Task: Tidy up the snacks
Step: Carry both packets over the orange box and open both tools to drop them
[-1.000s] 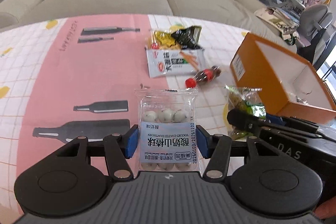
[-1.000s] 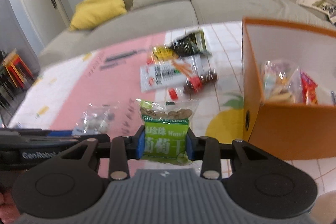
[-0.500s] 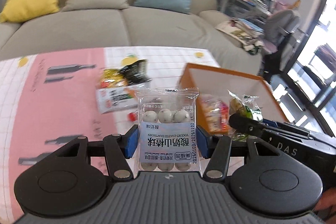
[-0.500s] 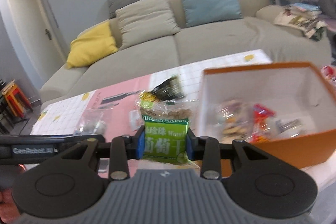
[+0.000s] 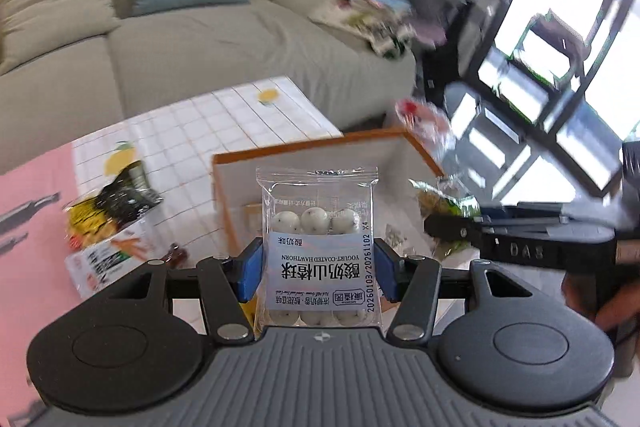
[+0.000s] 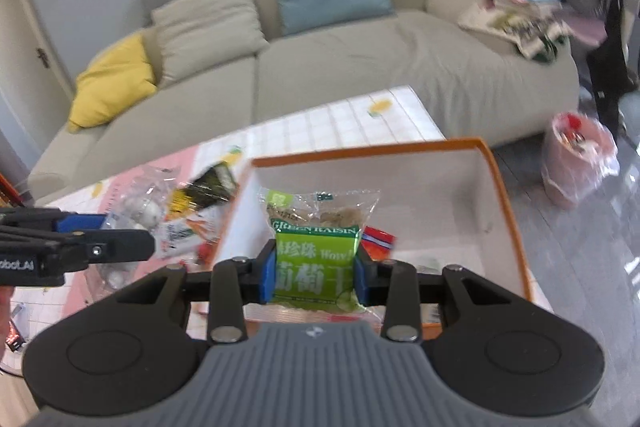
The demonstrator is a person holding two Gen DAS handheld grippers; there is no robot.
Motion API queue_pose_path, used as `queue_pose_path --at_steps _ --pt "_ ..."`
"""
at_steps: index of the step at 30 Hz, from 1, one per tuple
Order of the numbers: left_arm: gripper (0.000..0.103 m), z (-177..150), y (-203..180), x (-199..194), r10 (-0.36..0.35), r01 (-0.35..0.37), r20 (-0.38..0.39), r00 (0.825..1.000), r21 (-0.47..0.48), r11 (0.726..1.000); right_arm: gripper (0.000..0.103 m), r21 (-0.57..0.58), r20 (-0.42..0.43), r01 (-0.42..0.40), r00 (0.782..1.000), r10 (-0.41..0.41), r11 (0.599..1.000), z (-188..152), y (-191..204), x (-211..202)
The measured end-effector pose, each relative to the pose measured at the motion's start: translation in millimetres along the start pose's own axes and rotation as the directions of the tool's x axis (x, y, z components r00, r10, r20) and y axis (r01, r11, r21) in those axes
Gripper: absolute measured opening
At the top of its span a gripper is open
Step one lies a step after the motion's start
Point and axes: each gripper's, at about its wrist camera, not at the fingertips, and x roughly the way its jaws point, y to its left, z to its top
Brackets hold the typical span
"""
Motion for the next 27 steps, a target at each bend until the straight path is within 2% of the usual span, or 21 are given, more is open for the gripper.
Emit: queue_pose_path --at_steps 5,14,20,24,27 --pt "0.064 13.4 -7.5 49.5 0.016 -0.009 -0.119 0.993 0.064 0.998 0.036 0.014 -0.128 0.051 0.991 -0.049 0.999 17.5 -35.2 38.7" --pt "0.064 25.7 -25.1 124.5 0.014 0.021 -0.217 0.976 0.157 0.987 0.036 -0.051 -0.280 0.101 0.954 -0.111 0.994 30.5 -66.5 103.9" --pt "0.065 21.7 -25.8 157.3 0.028 0.023 -0.271 0.962 0.183 0.983 0.036 -0.109 -0.325 0.130 0.932 -0.159 0.985 29.0 -72.5 131.5" --pt "0.066 18.3 -33.5 168.4 0.099 -0.022 -0.269 0.958 0.274 0.961 0.036 -0.166 -0.340 0.134 0.922 -0.184 0.977 25.5 -73.0 140.7" --pt "0.068 17.3 -34.0 175.0 0.109 -0.031 -0.269 0.957 0.279 0.960 0.036 -0.190 -0.344 0.145 0.916 -0.204 0.971 24.3 -75.0 146.2"
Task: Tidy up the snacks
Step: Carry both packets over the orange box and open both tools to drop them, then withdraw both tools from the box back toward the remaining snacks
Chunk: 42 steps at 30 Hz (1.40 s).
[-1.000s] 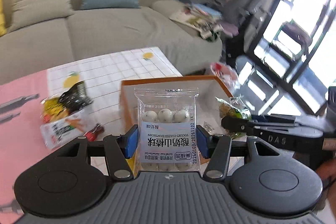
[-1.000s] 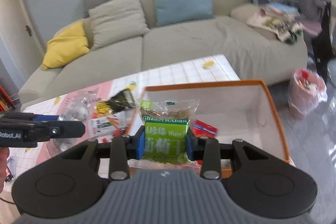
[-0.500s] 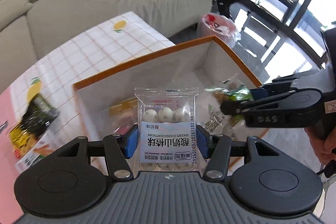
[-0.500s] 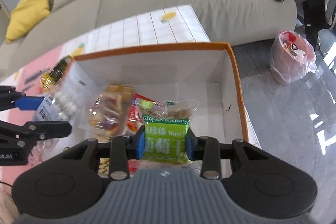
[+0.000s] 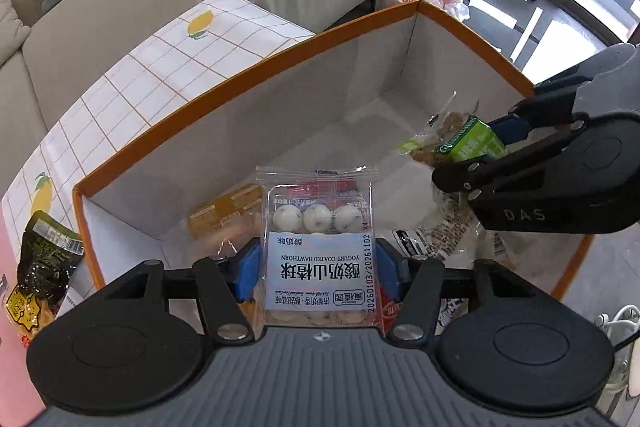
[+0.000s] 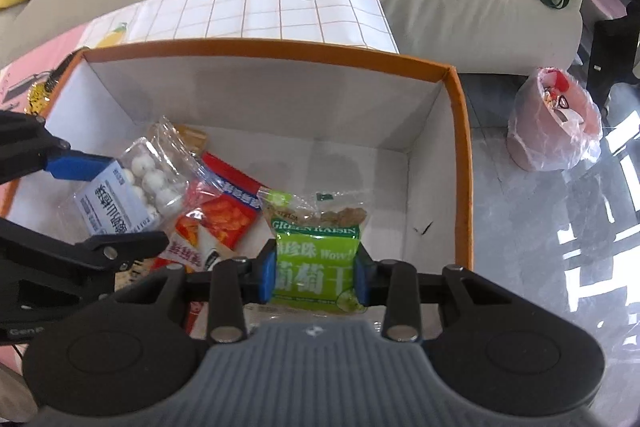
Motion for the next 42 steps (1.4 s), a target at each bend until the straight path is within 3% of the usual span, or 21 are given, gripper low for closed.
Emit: queue_pose_path --at_steps 7,12,15,16,26,35,42 --pt "0.083 5.1 4.3 -1.6 -0.017 0.017 0.000 1.000 -0.039 0.999 0.038 0.012 -0.016 0.014 1.000 -0.014 1.000 3.8 -1.0 4.4" --pt "0.084 1.9 9.9 -11.9 -0.021 0.022 0.022 1.000 -0.064 0.998 0.040 -0.002 -0.009 0.043 0.999 -0.043 0.999 4.7 1.8 3.4" --pt "0.084 -1.4 9.6 -20.6 -0.012 0.014 0.026 1.000 -0.056 0.998 0.050 -0.004 -0.005 0.052 0.999 -0.052 0.999 5.2 5.0 0.0" --pt "0.084 -2.7 10.4 -24.5 -0.009 0.011 0.029 1.000 -0.055 0.998 0.058 -0.004 0.000 0.059 0.998 -0.059 0.998 5.3 5.8 -1.8" --pt "0.084 -21.1 21.1 -71.6 0.024 -0.017 0.090 0.996 -0.077 0.997 0.080 -0.004 0.041 0.095 0.995 -0.095 0.995 1.3 18.4 -29.7" --pt "0.084 -57.2 39.5 -137.5 0.033 -0.009 0.150 0.988 -0.156 0.988 0.086 -0.047 0.146 0.102 0.985 -0.094 0.994 -11.8 63.4 -80.2" --pt "0.084 -102.3 57.1 -188.3 0.077 -0.017 0.238 0.968 -0.245 0.969 0.089 -0.004 0.251 0.010 0.968 -0.009 1.000 -27.4 106.2 -117.4"
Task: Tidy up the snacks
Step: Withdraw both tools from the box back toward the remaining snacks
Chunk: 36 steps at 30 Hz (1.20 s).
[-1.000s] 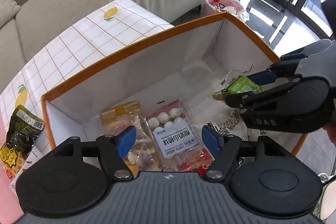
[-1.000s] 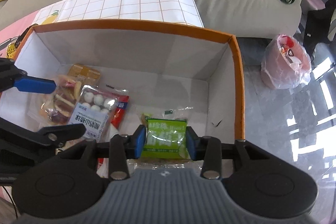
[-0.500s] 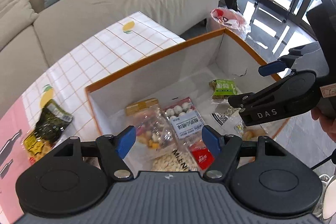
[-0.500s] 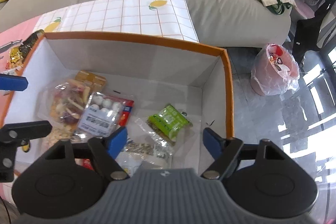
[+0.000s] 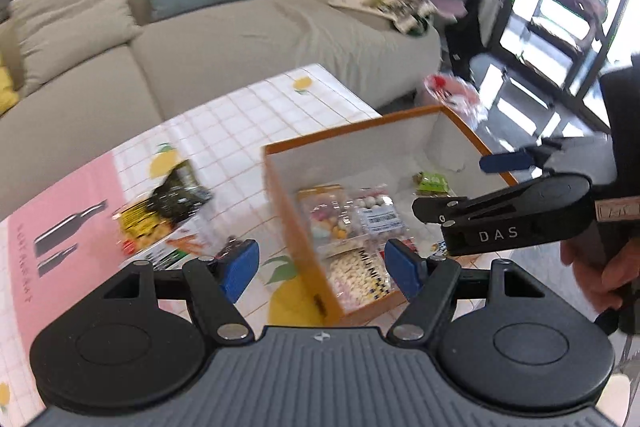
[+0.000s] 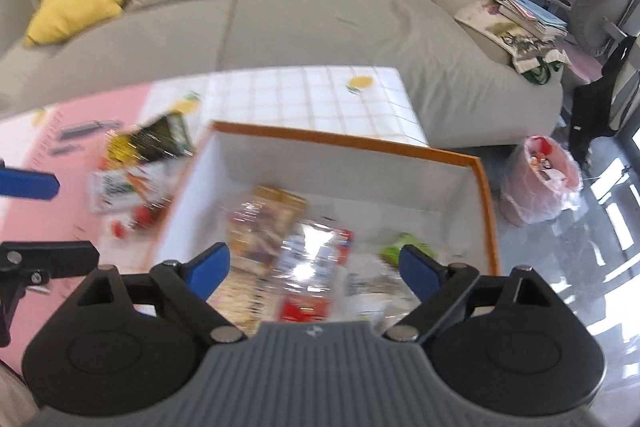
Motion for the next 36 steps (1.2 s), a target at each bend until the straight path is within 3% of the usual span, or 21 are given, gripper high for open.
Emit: queue_pose_path --at_steps 10,16,19,28,36 --pt "0.084 -51.5 44.5 -51.2 0.098 -0.079 0.094 0.991 -0.192 0.978 0.089 0.115 0.142 -0.117 0.985 0.100 0.987 -33.2 65.3 -24.1" --pt "0.083 -90.0 68.5 -49.1 0.184 -0.155 0.110 0.977 -0.228 0.961 0.089 0.079 0.241 -0.112 0.966 0.090 0.991 -62.0 115.7 -30.0" --pt "0.080 -108.1 80.8 -44.2 0.190 -0.161 0.100 0.977 -0.247 0.956 0.089 0.034 0.272 -0.102 0.958 0.089 0.994 -72.6 138.6 -27.1" --pt "0.078 -136.4 126.3 -24.0 0.171 -0.142 0.089 0.981 -0.265 0.954 0.087 -0.056 0.232 -0.092 0.967 0.103 0.994 -77.8 178.0 7.7" --pt "0.079 -129.1 162.6 1.3 0.138 -0.122 0.061 0.989 -0.212 0.970 0.084 -0.096 0.210 -0.086 0.972 0.105 0.992 -55.9 199.7 46.7"
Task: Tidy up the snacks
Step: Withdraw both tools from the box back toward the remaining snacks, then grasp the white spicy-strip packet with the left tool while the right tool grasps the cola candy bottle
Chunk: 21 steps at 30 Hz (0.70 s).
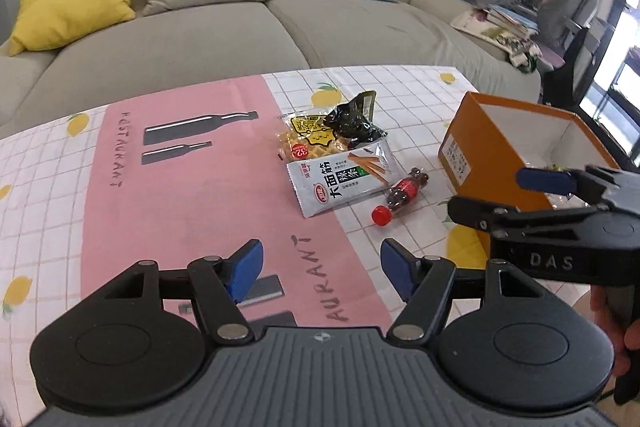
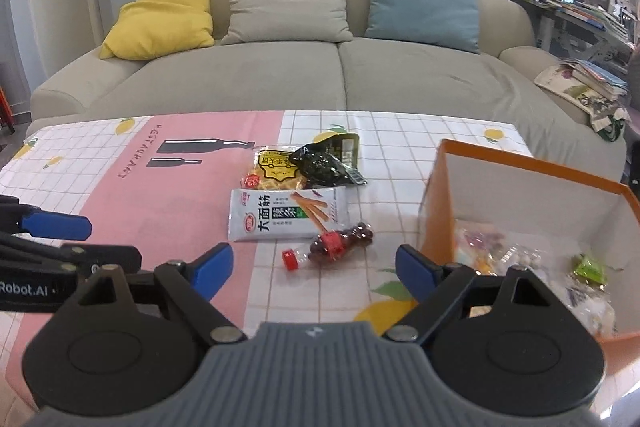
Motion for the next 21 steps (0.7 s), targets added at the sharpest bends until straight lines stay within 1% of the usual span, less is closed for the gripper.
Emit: queue_pose_path --at_steps 3,4,7,8,9,14,17,19,21 --pt "0.079 7.8 3.0 15.9 -0.005 0.005 -0.010 1.000 0.037 0.999 0.081 0.006 -0.020 -0.001 1.000 0.001 1.000 6.2 2.5 20.0" --pt "0.079 10.8 3.2 22.2 -0.009 0.009 -0.010 1.000 0.059 0.998 0.078 0.014 -0.028 0.000 1.000 0.000 1.000 7.8 3.0 26.6" --pt "0.079 18.0 5.0 44.7 -0.034 0.037 -0.023 0.999 0.120 0.992 0.074 0.062 -0.067 0.002 0.998 0.003 0.998 12.1 0.9 48.7" --pt "0.079 20.1 6.3 52.5 -0.035 0.039 -0.029 0.999 0.128 0.991 0.071 0.083 -0.079 0.005 0.997 0.001 0.997 12.7 0.3 55.8" --pt "0.079 22.3 8.6 60.4 -0.037 0.042 -0.036 0.999 0.130 0.991 0.070 0.101 -0.092 0.009 0.996 0.000 0.995 13.0 -0.4 62.3" --pt "0.076 33.0 22.5 102.3 -0.076 0.084 -0.081 0.994 0.095 0.992 0.065 0.150 -0.148 0.039 0.989 -0.016 0.988 11.9 -1.8 94.5" --pt "0.076 38.9 30.8 126.1 -0.089 0.098 -0.107 0.990 0.080 0.992 0.065 0.169 -0.184 0.081 0.982 -0.049 0.982 12.0 -5.4 112.9" --pt "0.076 42.2 36.1 138.7 -0.092 0.099 -0.121 0.988 0.054 0.994 0.065 0.188 -0.203 0.088 0.978 -0.050 0.978 12.5 -9.4 122.8" --pt "0.076 46.2 41.2 149.4 -0.112 0.115 -0.124 0.986 0.018 0.993 0.065 0.191 -0.217 0.093 0.975 -0.051 0.977 12.9 -10.7 130.2"
